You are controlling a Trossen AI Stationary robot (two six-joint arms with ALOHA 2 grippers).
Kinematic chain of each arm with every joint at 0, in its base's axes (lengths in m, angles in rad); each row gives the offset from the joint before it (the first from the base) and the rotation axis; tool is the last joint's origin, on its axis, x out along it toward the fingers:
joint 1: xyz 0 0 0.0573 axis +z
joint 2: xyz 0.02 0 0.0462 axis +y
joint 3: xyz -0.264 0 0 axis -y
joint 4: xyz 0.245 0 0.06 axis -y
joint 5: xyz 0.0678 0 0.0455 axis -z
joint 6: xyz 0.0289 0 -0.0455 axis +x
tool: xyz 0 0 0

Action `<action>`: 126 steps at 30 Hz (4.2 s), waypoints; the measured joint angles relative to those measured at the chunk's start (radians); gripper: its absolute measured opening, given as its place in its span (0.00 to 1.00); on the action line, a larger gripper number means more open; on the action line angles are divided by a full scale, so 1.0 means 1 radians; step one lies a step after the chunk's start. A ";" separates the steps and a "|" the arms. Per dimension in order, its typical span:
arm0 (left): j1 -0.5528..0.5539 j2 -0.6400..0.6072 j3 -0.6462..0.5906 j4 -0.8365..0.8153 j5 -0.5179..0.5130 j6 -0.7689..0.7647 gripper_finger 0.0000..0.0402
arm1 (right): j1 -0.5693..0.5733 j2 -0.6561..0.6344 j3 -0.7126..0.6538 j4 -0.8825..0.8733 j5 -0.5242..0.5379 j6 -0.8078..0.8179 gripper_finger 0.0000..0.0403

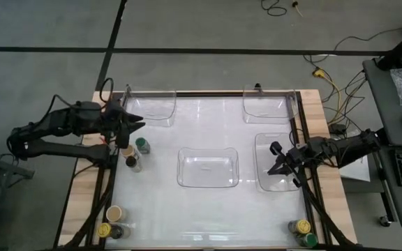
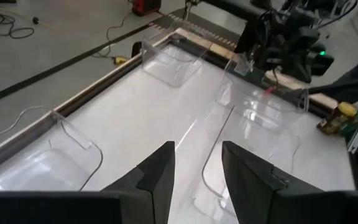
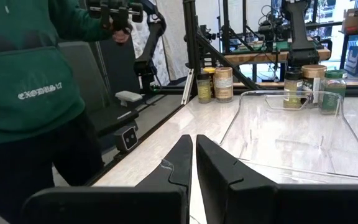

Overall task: Sort spices by type
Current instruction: Put the top green seasoning bottle into the bottom left transparent bin

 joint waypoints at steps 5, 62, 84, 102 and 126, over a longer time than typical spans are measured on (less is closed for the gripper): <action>0.000 0.019 0.018 0.011 -0.001 0.023 0.30 | 0.000 0.000 0.000 0.000 0.000 0.000 0.03; 0.017 0.595 0.118 -0.673 0.078 -0.496 0.66 | 0.000 0.000 0.000 0.000 0.000 0.000 0.03; 0.123 0.607 0.078 -0.633 0.122 0.519 0.66 | 0.000 0.000 0.000 0.000 0.000 0.000 0.03; 0.123 0.561 0.014 -0.556 0.133 0.586 0.79 | 0.000 0.000 0.000 0.000 0.000 0.000 0.03; 0.123 0.533 -0.242 -0.317 0.114 0.582 0.73 | 0.000 0.000 0.000 0.000 0.000 0.000 0.03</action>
